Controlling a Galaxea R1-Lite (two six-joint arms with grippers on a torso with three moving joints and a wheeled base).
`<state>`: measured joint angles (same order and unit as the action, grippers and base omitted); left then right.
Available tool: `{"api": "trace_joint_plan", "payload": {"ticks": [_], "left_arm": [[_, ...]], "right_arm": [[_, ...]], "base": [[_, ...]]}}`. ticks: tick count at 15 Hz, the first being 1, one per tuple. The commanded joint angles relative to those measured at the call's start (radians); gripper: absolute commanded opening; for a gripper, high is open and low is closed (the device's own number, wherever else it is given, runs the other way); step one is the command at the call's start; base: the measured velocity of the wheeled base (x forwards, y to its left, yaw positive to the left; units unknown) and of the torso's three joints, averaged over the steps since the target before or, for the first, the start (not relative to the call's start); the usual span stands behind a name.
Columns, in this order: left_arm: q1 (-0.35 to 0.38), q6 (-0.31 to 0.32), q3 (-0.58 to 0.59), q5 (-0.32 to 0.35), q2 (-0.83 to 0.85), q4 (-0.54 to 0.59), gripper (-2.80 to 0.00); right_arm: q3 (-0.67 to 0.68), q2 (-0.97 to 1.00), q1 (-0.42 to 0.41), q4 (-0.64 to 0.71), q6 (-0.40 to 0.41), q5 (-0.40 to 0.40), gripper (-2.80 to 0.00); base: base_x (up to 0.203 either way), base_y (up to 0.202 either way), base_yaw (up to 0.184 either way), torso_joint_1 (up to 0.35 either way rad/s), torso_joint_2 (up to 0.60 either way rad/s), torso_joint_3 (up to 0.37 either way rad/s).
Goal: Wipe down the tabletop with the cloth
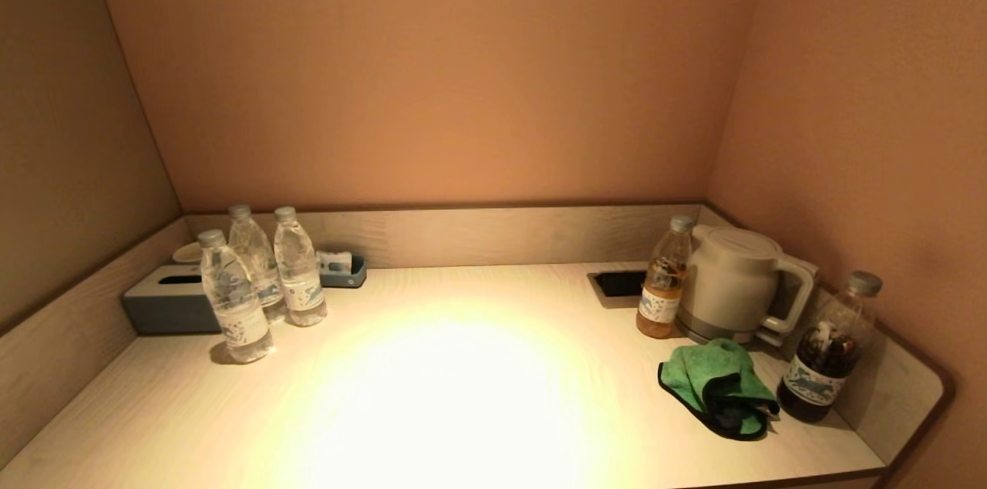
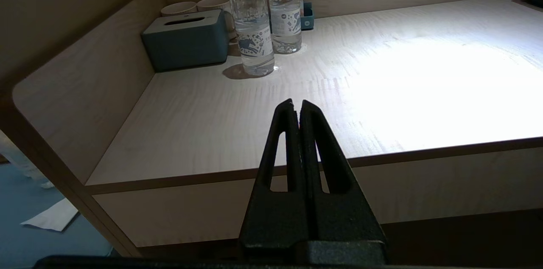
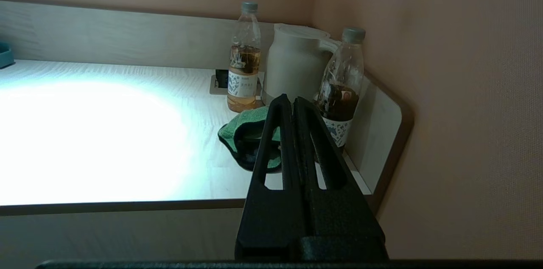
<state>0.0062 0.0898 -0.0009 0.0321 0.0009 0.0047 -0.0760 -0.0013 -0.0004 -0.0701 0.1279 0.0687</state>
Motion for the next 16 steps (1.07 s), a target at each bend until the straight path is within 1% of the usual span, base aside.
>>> {"api": "trace_joint_plan", "payload": {"ticks": [1,2,4,6,7,9,12,14,16], "left_arm": [[0.000,0.001,-0.001,0.000,0.001,0.000,-2.80],[0.001,0.001,-0.001,0.000,0.001,0.000,-2.80],[0.001,0.001,-0.001,0.000,0.001,0.000,-2.80],[0.001,0.001,-0.001,0.000,0.001,0.000,-2.80],[0.001,0.001,0.000,0.000,0.001,0.000,-2.80],[0.001,0.001,-0.001,0.000,0.001,0.000,-2.80],[0.000,0.001,-0.001,0.000,0.001,0.000,-2.80],[0.001,0.001,-0.001,0.000,0.001,0.000,-2.80],[0.001,0.001,-0.001,0.000,0.001,0.000,-2.80]], "right_arm": [[0.007,0.001,0.000,-0.023,0.001,0.000,-2.80],[0.011,0.001,0.000,-0.031,0.002,0.001,-2.80],[0.075,0.001,-0.001,-0.117,0.008,0.003,-2.80],[0.076,0.001,0.000,-0.108,0.007,0.002,-2.80],[0.076,0.001,0.000,-0.064,0.002,-0.015,-2.80],[0.076,0.001,0.000,-0.032,-0.010,-0.055,-2.80],[0.076,0.001,0.000,0.013,-0.043,-0.075,-2.80],[0.075,0.001,0.000,0.068,-0.042,-0.081,-2.80],[0.074,0.001,0.000,0.073,-0.063,-0.079,-2.80]], "base": [[0.000,0.000,0.000,0.000,0.00,0.000],[0.000,0.000,0.000,0.000,0.00,0.000],[0.000,0.000,0.000,0.000,0.00,0.000],[0.000,0.000,0.000,0.000,0.00,0.000],[0.000,0.000,0.000,0.000,0.00,0.000],[0.000,0.000,0.000,0.000,0.00,0.000],[0.000,0.000,0.000,0.000,0.00,0.000],[0.000,0.000,0.000,0.000,0.00,0.000],[0.000,0.000,0.000,0.000,0.00,0.000]]}}
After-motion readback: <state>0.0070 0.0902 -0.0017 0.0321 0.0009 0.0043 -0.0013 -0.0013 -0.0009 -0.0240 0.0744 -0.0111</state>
